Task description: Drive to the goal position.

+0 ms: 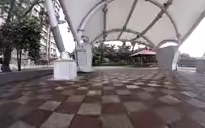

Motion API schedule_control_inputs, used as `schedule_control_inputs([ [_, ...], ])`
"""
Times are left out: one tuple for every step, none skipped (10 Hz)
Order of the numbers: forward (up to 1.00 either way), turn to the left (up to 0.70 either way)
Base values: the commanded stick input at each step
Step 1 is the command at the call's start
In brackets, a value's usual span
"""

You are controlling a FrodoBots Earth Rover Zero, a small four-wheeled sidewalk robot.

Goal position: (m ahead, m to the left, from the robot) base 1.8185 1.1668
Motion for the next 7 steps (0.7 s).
schedule_control_inputs([
  [1.0, -0.01],
  [1.0, -0.01],
  [1.0, -0.01],
  [1.0, -0.01],
  [1.0, -0.01],
  [1.0, -0.01],
  [1.0, -0.01],
])
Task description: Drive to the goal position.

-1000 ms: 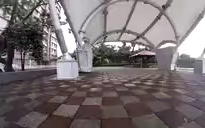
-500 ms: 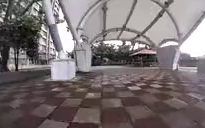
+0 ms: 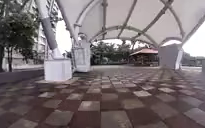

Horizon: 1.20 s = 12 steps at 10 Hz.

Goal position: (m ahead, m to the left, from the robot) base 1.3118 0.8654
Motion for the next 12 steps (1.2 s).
schedule_control_inputs([
  [1.0, -0.01],
  [1.0, -0.01],
  [1.0, -0.01],
  [1.0, -0.01],
  [1.0, -0.01],
  [1.0, -0.01],
  [1.0, -0.01],
  [1.0, -0.01],
  [1.0, -0.01],
  [1.0, -0.01],
  [1.0, 0.13],
  [1.0, 0.32],
])
